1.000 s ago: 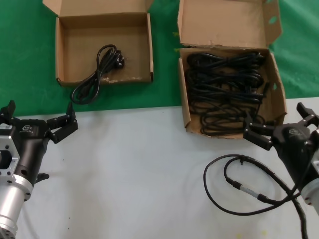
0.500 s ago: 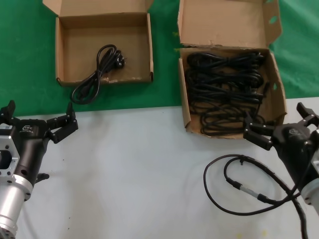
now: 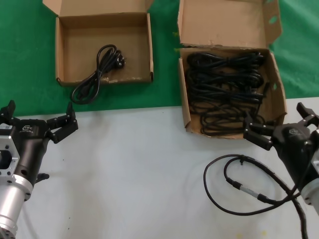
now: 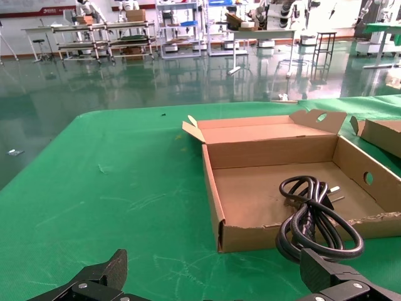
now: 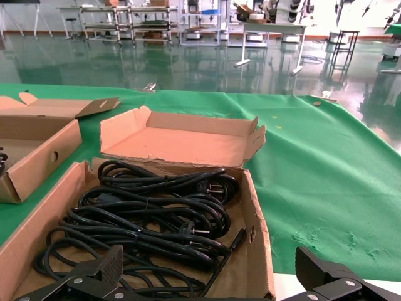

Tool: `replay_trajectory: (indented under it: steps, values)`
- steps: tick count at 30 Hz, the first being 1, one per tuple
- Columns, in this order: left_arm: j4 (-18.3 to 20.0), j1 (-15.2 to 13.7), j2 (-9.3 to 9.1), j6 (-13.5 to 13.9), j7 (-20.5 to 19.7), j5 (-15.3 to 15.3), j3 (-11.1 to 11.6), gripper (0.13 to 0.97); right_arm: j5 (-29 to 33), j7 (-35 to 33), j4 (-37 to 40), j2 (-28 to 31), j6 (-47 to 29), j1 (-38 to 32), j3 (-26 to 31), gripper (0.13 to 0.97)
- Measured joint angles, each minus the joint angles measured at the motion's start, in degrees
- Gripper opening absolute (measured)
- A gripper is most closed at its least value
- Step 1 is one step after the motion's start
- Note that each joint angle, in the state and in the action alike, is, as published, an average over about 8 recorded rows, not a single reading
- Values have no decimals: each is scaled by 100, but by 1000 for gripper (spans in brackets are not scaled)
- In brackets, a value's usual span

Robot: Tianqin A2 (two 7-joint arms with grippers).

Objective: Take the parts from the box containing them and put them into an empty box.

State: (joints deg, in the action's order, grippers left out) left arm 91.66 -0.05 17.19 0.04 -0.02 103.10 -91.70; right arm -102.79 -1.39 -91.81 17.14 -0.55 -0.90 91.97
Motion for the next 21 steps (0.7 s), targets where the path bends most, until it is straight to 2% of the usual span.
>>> replay_trajectory:
  steps: [21]
  values:
    - [0,0,0,0,0,0,0,966,0,0,0,0,0,0,0,966]
